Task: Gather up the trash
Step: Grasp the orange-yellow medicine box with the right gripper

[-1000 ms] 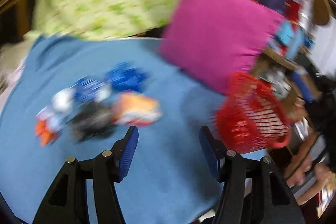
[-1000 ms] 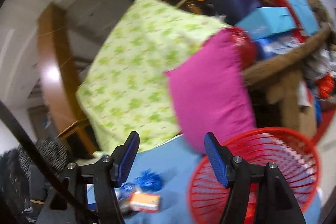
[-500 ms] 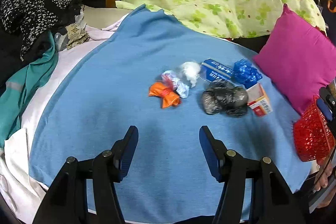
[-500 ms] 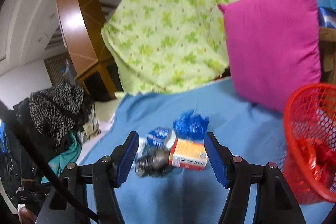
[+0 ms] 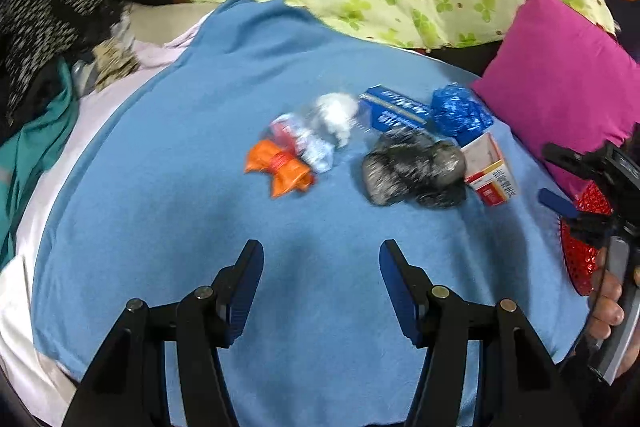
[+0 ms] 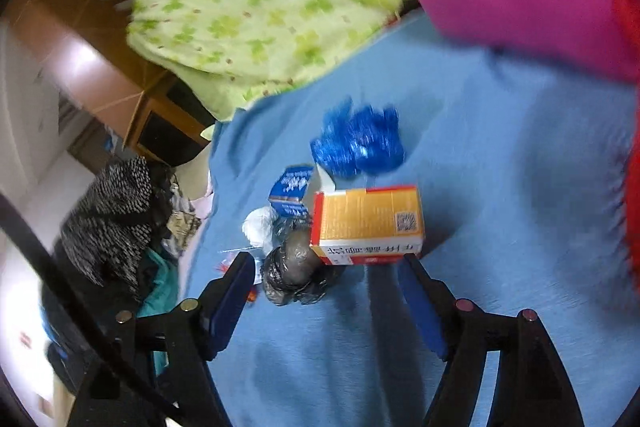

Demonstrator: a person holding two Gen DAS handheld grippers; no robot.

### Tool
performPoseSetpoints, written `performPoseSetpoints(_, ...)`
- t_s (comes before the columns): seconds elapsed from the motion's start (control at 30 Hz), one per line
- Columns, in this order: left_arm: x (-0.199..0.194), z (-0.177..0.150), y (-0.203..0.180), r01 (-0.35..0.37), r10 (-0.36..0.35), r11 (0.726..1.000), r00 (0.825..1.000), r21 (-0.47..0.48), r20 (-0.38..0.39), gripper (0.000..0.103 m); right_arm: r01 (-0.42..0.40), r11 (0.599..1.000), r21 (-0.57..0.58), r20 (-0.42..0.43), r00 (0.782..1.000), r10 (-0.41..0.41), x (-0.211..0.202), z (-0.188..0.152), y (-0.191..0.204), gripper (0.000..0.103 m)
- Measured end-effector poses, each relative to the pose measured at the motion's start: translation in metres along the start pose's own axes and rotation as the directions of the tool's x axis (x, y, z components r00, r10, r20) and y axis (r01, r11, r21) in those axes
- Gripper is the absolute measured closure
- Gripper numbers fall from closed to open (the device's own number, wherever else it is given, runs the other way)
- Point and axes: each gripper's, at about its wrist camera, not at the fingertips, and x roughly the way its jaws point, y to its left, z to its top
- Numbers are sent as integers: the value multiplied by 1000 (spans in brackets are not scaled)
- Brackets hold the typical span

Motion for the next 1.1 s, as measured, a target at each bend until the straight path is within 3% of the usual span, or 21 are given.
performPoseSetpoints(0.2, 24, 36, -30, 39, -40, 997, 999, 70, 16, 42, 15, 999, 45, 80, 997, -18, 13, 29, -12, 26)
performPoseSetpoints(0.37, 47, 57, -61, 99, -102, 985, 995, 140, 11, 42, 17, 998, 63, 43, 999, -19, 38, 57, -29, 26)
performPoseSetpoints(0.53, 75, 64, -75, 192, -187, 962, 981, 195, -41, 42, -69, 989, 130, -31, 997, 73, 64, 73, -57, 26)
performPoseSetpoints(0.7, 99, 68, -76, 292, -274, 936, 955, 198, -112, 42, -178, 967, 183, -148, 967, 206, 85, 74, -68, 26)
performPoseSetpoints(0.87, 105, 61, -75, 362, -329, 904, 929, 227, -170, 41, -216, 969, 117, -252, 938, 240, 83, 68, -59, 25)
performPoseSetpoints(0.97, 102, 53, -71, 405, -363, 889, 908, 214, -210, 41, -267, 963, 46, -328, 906, 267, 76, 61, -47, 25)
performPoseSetpoints(1.03, 100, 45, -69, 409, -361, 886, 904, 219, -229, 41, -254, 966, -41, -356, 907, 224, 70, 54, -36, 25)
performPoseSetpoints(1.1, 94, 38, -67, 393, -342, 888, 911, 240, -229, 41, -250, 962, -109, -372, 908, 194, 63, 48, -25, 25)
